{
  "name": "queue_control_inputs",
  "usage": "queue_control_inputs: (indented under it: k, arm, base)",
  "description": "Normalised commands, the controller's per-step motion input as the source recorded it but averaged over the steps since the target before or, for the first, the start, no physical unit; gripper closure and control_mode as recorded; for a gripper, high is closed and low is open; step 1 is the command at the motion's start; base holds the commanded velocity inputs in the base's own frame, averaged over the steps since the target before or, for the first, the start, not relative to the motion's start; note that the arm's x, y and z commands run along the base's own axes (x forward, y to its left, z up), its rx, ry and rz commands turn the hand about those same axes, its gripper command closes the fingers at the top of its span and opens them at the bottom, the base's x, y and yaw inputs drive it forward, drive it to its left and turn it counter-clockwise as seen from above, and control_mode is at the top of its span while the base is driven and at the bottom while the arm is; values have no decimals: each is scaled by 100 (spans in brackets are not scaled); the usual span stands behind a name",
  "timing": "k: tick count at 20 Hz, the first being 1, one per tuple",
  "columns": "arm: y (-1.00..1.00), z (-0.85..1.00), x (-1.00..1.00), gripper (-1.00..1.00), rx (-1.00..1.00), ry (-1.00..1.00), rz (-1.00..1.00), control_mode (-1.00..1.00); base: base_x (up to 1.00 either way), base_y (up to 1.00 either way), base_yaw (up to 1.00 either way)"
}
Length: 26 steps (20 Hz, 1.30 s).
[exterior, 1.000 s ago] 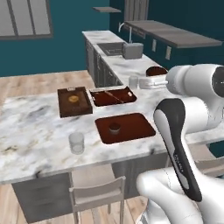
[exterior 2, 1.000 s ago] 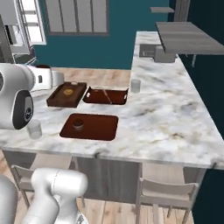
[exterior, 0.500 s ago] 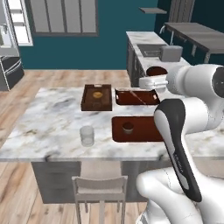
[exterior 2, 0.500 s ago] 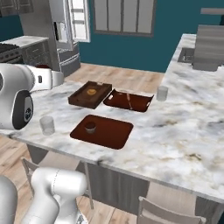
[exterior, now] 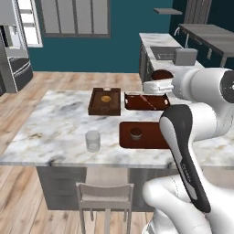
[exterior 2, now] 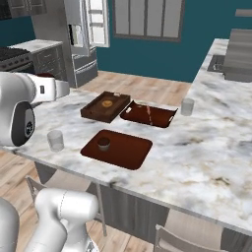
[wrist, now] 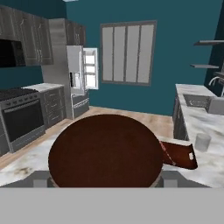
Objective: Take the cupcakes from the fridge and place them on the empty tray on the dining counter.
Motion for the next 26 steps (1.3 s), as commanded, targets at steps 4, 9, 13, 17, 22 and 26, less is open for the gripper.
queue_control_inputs:
  k: [4,9,13,17,22,26]
  arm:
    - [0,0,0,100,0,0,0,100]
    - [-9,-9,20,100,2,0,0,-100]
    - [-46,-30,56,100,9,1,0,-100]
    - [-49,-35,53,100,6,0,0,-100]
    - [-43,-14,24,100,5,11,0,-100]
    - [-37,-16,18,100,-2,13,11,-100]
  base:
    - [0,0,0]
    - [5,0,0]
    - [0,0,0]
    - [0,0,0]
    - [0,0,0]
    - [0,0,0]
